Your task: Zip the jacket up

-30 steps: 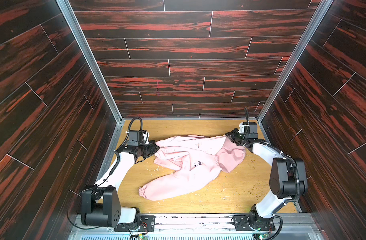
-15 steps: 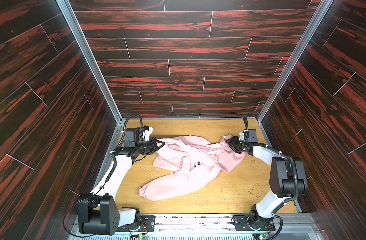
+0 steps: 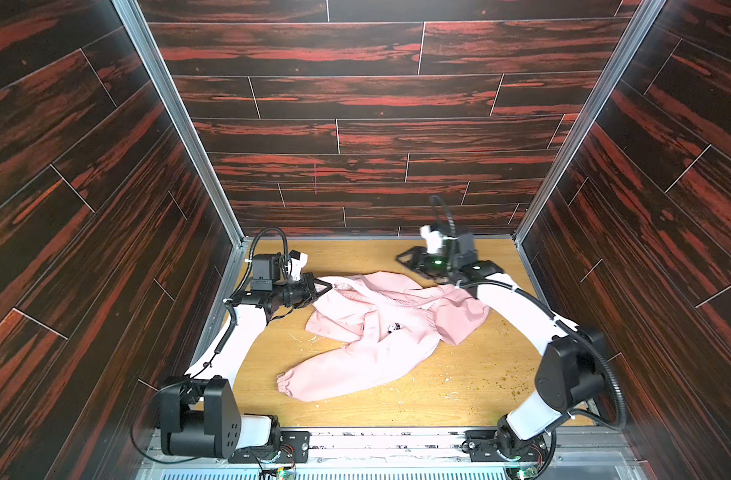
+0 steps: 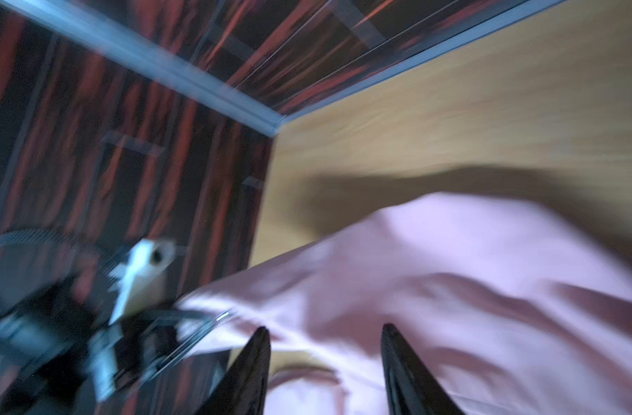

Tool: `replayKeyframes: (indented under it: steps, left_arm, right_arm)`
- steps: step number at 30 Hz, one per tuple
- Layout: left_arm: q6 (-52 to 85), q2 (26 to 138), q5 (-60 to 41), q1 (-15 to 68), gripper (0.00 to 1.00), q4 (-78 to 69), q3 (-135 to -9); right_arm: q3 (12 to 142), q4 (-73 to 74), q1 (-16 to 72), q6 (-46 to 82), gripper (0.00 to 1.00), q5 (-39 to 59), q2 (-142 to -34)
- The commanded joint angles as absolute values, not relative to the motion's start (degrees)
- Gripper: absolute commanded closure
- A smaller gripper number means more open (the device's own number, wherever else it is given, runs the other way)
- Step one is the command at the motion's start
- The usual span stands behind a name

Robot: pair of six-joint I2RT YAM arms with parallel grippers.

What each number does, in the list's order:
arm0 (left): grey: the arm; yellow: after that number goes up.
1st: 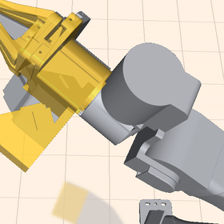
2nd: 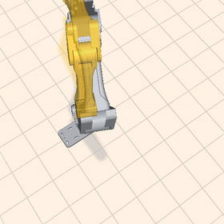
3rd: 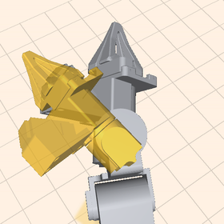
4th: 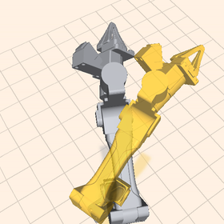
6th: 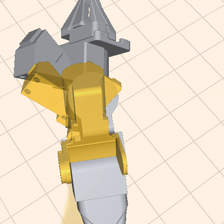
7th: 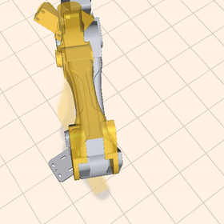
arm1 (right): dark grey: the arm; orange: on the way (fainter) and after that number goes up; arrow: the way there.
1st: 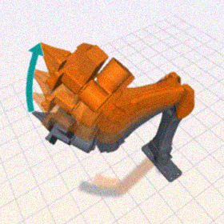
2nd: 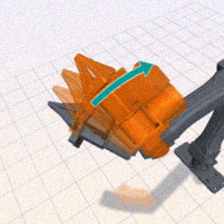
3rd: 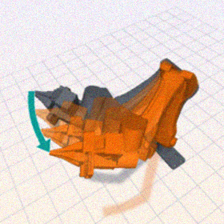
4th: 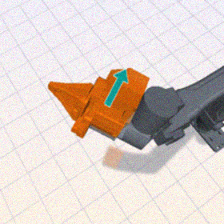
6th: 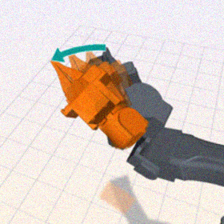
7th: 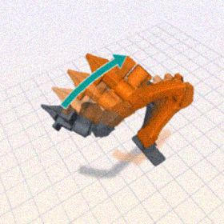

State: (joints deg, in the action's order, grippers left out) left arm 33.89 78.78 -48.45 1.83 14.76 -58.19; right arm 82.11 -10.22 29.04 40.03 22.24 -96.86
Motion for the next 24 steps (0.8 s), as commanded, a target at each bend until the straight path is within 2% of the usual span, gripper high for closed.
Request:
replayKeyframes:
  steps: [1, 7, 9, 10, 13, 24]
  left_arm:
    - [33.4, 79.1, -49.2, 1.5, 1.0, 13.7, -58.0]
    - [32.8, 78.8, -49.8, 1.5, 1.0, 14.8, -58.6]
    - [32.6, 78.7, -50.0, 1.5, 1.0, 15.3, -58.8]
    - [32.6, 78.7, -50.2, 1.5, 1.0, 15.5, -58.8]
    - [32.4, 78.8, -50.7, 1.5, 1.0, 16.1, -59.3]
    - [32.1, 79.4, -53.2, 1.5, 1.0, 18.3, -61.1]
  right_arm:
    - [88.8, -15.5, 35.0, 35.1, 0.43, 24.5, -102.8]
    - [98.3, -27.6, 40.1, 24.6, 0.38, 12.3, -109.7]
    - [98.1, -27.9, 40.1, 21.7, 0.35, 11.7, -110.7]
    - [98.2, -28.2, 40.2, 20.1, 0.29, 11.7, -111.2]
    - [97.4, -28.2, 40.7, 15.4, 0.26, 11.3, -111.6]
    - [96.2, -27.6, 42.8, 6.1, 0.25, 9.7, -113.4]
